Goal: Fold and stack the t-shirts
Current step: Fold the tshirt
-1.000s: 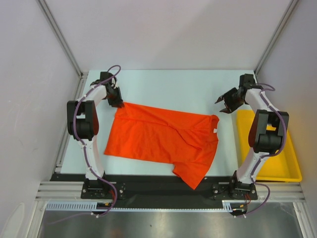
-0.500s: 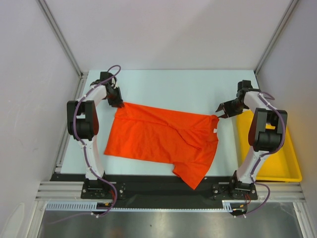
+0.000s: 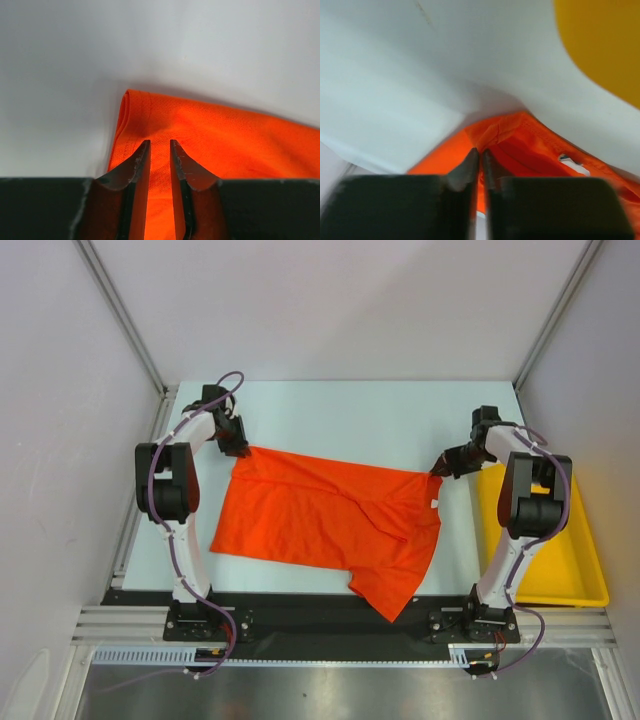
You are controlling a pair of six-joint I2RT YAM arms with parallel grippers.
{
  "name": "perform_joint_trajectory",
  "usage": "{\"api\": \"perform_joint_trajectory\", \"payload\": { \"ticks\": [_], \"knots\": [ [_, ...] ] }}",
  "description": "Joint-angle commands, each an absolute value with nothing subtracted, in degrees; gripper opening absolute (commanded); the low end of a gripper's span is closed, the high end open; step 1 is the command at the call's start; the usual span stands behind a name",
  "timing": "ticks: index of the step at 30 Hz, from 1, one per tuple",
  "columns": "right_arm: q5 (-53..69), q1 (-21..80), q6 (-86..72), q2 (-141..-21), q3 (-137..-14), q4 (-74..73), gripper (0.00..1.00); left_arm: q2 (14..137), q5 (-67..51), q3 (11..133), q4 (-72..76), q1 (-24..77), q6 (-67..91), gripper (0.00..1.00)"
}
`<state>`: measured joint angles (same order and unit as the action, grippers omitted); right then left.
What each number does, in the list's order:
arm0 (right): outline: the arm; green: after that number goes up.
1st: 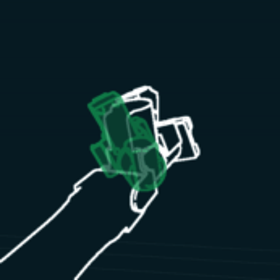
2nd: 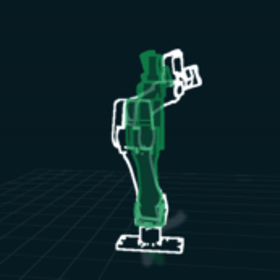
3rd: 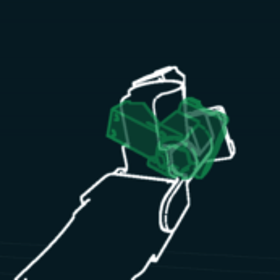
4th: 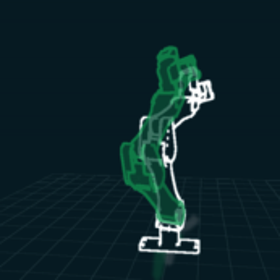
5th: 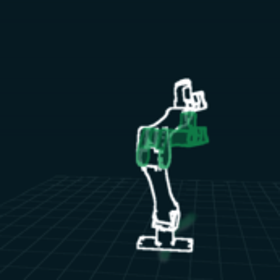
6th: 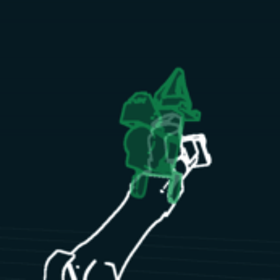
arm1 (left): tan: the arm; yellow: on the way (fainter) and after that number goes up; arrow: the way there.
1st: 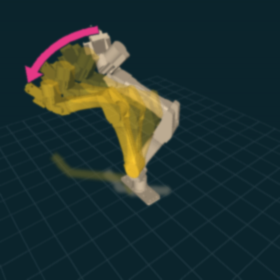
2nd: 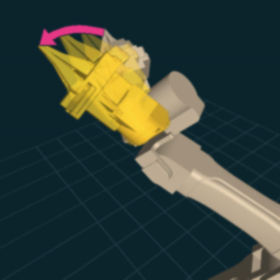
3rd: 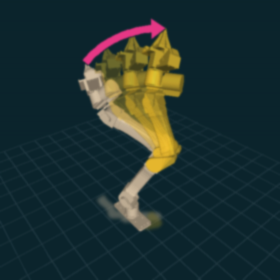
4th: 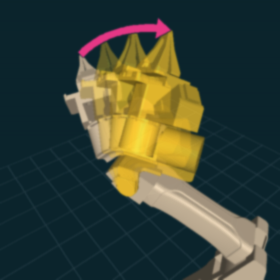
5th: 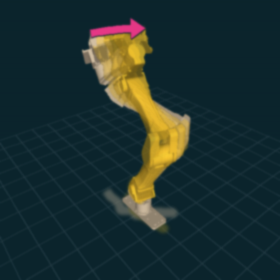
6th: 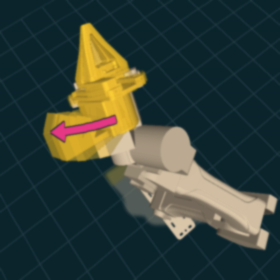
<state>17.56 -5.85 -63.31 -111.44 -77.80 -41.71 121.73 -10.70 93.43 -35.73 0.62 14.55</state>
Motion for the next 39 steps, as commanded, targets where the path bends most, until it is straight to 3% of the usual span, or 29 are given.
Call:
{"api": "perform_joint_trajectory", "payload": {
  "ticks": [1,7,17,20,23,24,25,27,30,33,39],
  "knots": [
    [18.9,-6.1,-62.5,-113.5,-79.5,-39.7,0.02,121.3,-10.9,95.4,-35.6,1.0,14.2,0.27],
    [19.0,-5.5,-38.0,-117.2,-81.6,-29.5,0.0,122.4,-10.4,94.7,-35.6,1.0,14.2,0.27],
    [14.5,-3.9,-22.5,-112.5,-74.4,-14.8,0.01,122.9,-9.6,93.6,-34.4,0.8,14.1,0.27],
    [15.1,-3.8,-17.9,-111.4,-71.4,-11.3,0.07,122.8,-9.5,93.1,-33.9,0.8,14.2,0.26],
    [12.8,-3.8,-15.2,-109.8,-73.9,-17.7,0.17,122.2,-9.7,93.3,-33.8,0.8,14.3,0.26],
    [11.6,-3.2,-14.7,-108.6,-74.4,-19.6,0.23,121.7,-9.7,93.3,-34.1,0.8,14.2,0.26],
    [11.4,-2.9,-14.7,-105.8,-74.9,-21.2,0.36,120.5,-9.7,93.1,-33.9,0.9,14.1,0.26],
    [11.4,-2.2,-15.2,-103.5,-76.9,-27.0,0.45,119.0,-10.0,92.7,-34.1,1.0,14.1,0.27],
    [10.0,-1.0,-17.3,-100.0,-78.3,-34.1,0.49,114.9,-9.6,92.5,-33.8,2.2,13.8,0.31],
    [10.2,1.8,-16.7,-98.6,-79.2,-40.3,0.59,110.0,-9.2,90.9,-33.3,4.9,13.5,0.39],
    [12.5,15.8,-9.4,-96.0,-75.6,-40.7,0.59,98.5,-17.0,78.2,-27.4,12.7,16.7,0.45]
  ]
}}
